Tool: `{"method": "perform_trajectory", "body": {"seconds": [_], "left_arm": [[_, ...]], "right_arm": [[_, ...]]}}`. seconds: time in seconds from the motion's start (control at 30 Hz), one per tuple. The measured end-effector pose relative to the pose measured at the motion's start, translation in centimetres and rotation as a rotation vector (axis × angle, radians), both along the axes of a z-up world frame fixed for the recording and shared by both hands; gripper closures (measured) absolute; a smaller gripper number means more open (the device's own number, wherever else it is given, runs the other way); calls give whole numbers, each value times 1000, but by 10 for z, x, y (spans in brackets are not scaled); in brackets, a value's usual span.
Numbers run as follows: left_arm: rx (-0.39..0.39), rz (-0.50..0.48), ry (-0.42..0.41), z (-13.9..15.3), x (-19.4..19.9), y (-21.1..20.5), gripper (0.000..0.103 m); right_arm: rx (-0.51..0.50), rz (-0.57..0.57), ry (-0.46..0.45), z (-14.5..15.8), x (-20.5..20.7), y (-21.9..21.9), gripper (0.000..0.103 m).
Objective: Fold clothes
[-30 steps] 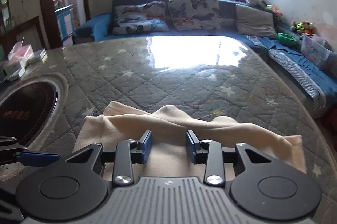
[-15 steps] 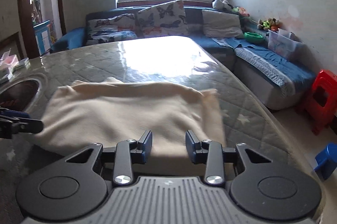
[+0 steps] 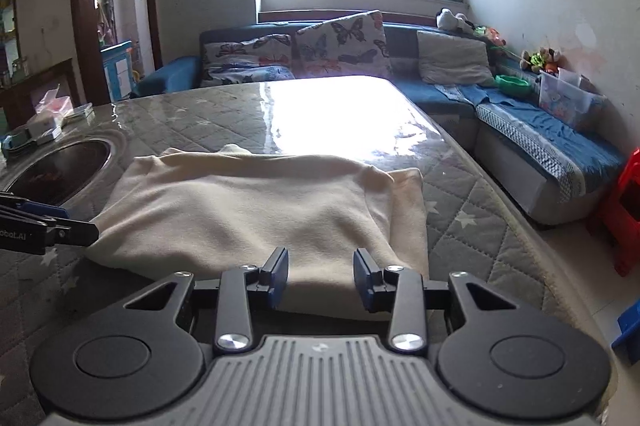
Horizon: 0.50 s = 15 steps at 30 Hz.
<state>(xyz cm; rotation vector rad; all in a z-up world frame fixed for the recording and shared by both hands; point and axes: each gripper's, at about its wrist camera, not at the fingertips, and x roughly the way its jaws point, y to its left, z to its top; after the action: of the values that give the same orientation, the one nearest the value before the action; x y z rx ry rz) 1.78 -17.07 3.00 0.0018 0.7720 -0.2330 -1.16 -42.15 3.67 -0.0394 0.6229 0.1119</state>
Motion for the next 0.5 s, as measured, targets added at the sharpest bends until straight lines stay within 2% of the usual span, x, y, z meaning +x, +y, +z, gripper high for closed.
{"method": "perform_trajectory", "body": {"seconds": [0.07,0.13,0.17,0.3,0.33,0.37,0.5], "left_arm": [[-1,-4,3,0,-8,-2,25],[11,-6,-10,1,-15,-3,18],[18,-5,-17,1,-19,-4,17],[19,0,-19,1,-31,-3,14],[16,0,-23,1,-33,-2,11],[14,1,-28,2,-37,-1,10],[21,-2,-37,2,-47,-1,5]], "right_arm": [[-7,3,-3,1,-5,3,55],[13,5,-1,1,-12,7,49],[25,6,1,1,-15,9,43],[35,-11,9,-2,-23,14,39],[41,-15,21,-4,-24,14,37],[36,-16,22,-4,-26,15,30],[12,-16,11,-5,-34,21,25]]}}
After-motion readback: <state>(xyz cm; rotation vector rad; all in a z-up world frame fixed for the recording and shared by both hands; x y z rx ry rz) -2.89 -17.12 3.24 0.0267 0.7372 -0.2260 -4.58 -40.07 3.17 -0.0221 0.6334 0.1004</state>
